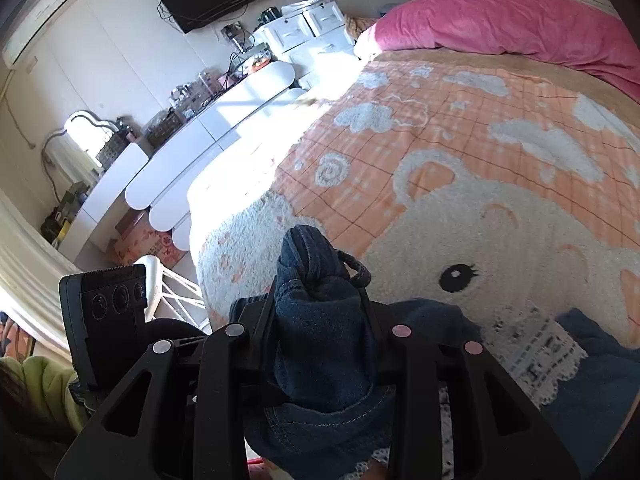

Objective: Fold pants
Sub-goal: 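Grasp the elastic waistband end of the denim bundle with the right tool, then lift the waistband end and fold it over the bundle with the right tool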

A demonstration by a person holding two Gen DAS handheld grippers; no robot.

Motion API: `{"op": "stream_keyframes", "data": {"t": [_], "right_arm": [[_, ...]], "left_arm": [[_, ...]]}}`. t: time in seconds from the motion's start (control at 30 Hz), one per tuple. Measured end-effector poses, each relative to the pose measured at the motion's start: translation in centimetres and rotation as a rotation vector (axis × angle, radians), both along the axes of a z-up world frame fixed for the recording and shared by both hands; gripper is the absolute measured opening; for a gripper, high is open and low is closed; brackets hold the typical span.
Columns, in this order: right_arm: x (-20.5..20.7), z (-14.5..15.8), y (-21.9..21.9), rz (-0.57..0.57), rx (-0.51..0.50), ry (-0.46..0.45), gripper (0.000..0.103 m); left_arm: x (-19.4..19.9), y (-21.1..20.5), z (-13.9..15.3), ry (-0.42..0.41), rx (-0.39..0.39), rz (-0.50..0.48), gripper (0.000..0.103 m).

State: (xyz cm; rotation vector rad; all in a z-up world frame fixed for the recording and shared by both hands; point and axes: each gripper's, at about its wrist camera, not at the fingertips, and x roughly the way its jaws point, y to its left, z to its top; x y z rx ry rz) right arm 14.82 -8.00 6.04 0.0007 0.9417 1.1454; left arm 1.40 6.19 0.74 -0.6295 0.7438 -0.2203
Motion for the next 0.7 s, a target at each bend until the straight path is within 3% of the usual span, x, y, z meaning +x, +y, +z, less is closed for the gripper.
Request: {"op": "stream_keyframes", "data": {"t": [0.07, 0.2, 0.23, 0.27, 0.37, 0.5, 0.6, 0.7], "right_arm": [[0.2, 0.3, -2.0, -0.024, 0.013, -0.009, 0.031], [0.4, 0.9, -5.3, -0.064, 0.046, -0.03, 0.035], [0.5, 1.0, -6.3, -0.081, 0.052, -0.038, 0.041], [0.7, 1.1, -7.4, -0.103, 0.06, -0.042, 0.054], [1.0, 0.8, -11.0, -0.187, 0.095, -0.039, 0.07], [1.1, -0.7, -15.9, -0.312, 0.106, 0.0, 0.072], [0.6, -0.8, -17.4, -0.361, 0.069, -0.018, 0.073], [-0.6, -0.9, -18.1, -0.387, 0.021, -0.033, 0.078]], "left_arm": [[0.3, -1.8, 0.6, -0.024, -0.014, -0.043, 0.045], [1.1, -5.4, 1.6, -0.07, 0.04, -0.095, 0.045], [1.6, -6.2, 1.7, -0.077, 0.048, -0.109, 0.045], [2.0, -7.2, 1.8, -0.091, 0.054, -0.129, 0.046], [2.9, -9.3, 1.2, -0.117, 0.067, -0.206, 0.046], [2.4, -11.0, 0.5, -0.161, -0.057, -0.376, 0.046], [1.6, -10.9, 1.7, -0.26, 0.06, -0.309, 0.046], [1.7, -11.3, 2.0, -0.28, 0.167, -0.255, 0.046]]}}
